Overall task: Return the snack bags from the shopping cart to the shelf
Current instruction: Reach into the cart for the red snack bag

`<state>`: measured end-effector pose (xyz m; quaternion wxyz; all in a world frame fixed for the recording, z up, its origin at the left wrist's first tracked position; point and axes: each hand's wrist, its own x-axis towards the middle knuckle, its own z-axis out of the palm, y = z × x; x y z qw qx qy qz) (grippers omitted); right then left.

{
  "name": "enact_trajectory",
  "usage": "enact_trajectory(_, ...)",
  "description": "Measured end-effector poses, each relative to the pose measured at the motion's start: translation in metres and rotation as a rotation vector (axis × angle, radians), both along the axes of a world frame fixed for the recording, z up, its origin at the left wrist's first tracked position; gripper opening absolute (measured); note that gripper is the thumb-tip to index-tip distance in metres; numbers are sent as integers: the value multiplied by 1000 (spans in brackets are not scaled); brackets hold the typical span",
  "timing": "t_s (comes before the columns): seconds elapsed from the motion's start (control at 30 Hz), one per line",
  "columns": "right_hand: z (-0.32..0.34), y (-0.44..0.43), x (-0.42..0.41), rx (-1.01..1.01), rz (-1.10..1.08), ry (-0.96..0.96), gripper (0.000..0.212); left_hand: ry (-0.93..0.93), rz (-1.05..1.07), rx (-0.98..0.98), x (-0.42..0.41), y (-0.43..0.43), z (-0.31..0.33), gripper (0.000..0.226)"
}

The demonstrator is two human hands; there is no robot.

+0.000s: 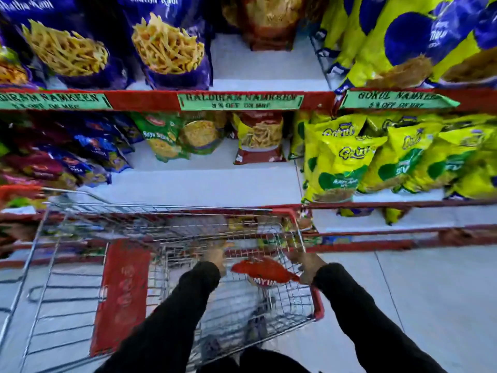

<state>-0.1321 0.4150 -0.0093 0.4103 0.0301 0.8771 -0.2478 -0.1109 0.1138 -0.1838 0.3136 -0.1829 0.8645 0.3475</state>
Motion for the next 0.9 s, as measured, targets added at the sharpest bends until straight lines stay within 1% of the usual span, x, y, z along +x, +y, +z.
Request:
enact_trajectory(0.03, -7, 4, 8, 29, 53, -63, 58, -34, -49, 43, 11, 2, -3, 38)
enact_trajectory(0.07, -16, 7, 16, 60, 110, -66, 71, -68, -123, 34, 24, 13, 17, 54)
enact_trajectory(0.1, -19, 7, 22, 83, 158, -87, 81, -36, -208, 7, 33, 29, 65, 65)
enact_trajectory(0.13, -24, 8, 27, 76, 167, -98, 85, 14, -225, 16, 40, 41, 96, 68)
enact_trajectory(0.17, -30, 8, 32, 63, 157, -93, 86, 60, -179, 30, 45, 49, 98, 64)
enact_trajectory(0.2, -36, 5, 34, 59, 125, -55, 81, 119, -127, 26, 47, 54, 95, 58)
enact_trajectory(0.23, -43, 4, 36, 55, 86, 9, 70, 157, -63, 17, 45, 58, 93, 52)
enact_trajectory(0.3, -49, 0, 40, 78, -23, 183, 40, 175, 80, -8, 42, 62, 92, 41)
enact_trajectory(0.33, -51, -2, 42, 89, -89, 252, 31, 187, 136, -16, 42, 62, 90, 36)
enact_trajectory(0.4, -48, -5, 46, 114, -167, 310, 23, 222, 171, -16, 41, 60, 88, 28)
enact_trajectory(0.47, -44, -4, 47, 102, -214, 331, 21, 243, 191, 14, 41, 60, 91, 24)
enact_trajectory(0.53, -33, -1, 45, 43, -283, 335, 22, 320, 233, 53, 41, 61, 101, 21)
enact_trajectory(0.57, -25, 1, 44, -3, -330, 345, 21, 363, 268, 88, 41, 61, 108, 19)
enact_trajectory(0.67, 6, 6, 39, -244, -466, 394, 13, 470, 376, 190, 41, 63, 135, 19)
enact_trajectory(0.7, 15, 7, 36, -304, -482, 419, 13, 504, 393, 206, 40, 63, 142, 18)
enact_trajectory(0.8, 40, 6, 24, -428, -530, 466, 29, 592, 484, 320, 33, 65, 174, 11)
enact_trajectory(0.87, 56, 6, 14, -515, -575, 504, 19, 639, 572, 396, 24, 67, 193, 20)
enact_trajectory(0.9, 63, 6, 8, -554, -579, 546, 27, 665, 601, 427, 19, 68, 203, 19)
